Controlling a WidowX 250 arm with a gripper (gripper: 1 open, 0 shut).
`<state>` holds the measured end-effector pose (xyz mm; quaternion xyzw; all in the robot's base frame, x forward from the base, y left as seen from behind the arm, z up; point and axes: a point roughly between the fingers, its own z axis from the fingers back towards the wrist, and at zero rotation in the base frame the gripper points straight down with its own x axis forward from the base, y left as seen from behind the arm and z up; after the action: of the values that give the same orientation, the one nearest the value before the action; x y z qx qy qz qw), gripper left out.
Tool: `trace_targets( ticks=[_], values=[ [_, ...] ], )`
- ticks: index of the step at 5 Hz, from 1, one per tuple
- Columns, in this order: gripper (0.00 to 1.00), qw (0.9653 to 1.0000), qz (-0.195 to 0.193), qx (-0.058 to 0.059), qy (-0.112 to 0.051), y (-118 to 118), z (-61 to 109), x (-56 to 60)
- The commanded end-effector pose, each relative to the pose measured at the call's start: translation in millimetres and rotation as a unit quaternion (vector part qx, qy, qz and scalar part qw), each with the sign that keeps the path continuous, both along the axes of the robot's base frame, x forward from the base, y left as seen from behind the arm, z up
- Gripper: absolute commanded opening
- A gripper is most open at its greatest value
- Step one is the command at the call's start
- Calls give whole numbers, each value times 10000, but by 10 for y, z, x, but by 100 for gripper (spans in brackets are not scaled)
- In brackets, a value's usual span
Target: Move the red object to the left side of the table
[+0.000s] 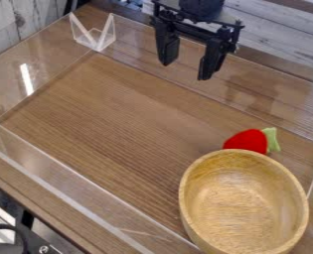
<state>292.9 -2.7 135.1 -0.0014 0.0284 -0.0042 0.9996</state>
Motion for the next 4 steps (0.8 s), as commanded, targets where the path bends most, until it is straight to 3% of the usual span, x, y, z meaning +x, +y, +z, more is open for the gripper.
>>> trace_targets(
  ticks=[1, 2, 3, 4],
  values=[
    [100, 9983, 569, -19, 148, -141, -56, 4],
    [100, 9877, 1561, -38, 80, -478, -75, 70],
    [100, 9669, 2548, -141, 8, -772, -124, 87],
    [100, 9394, 3424, -185, -51, -887, -146, 59]
  ],
)
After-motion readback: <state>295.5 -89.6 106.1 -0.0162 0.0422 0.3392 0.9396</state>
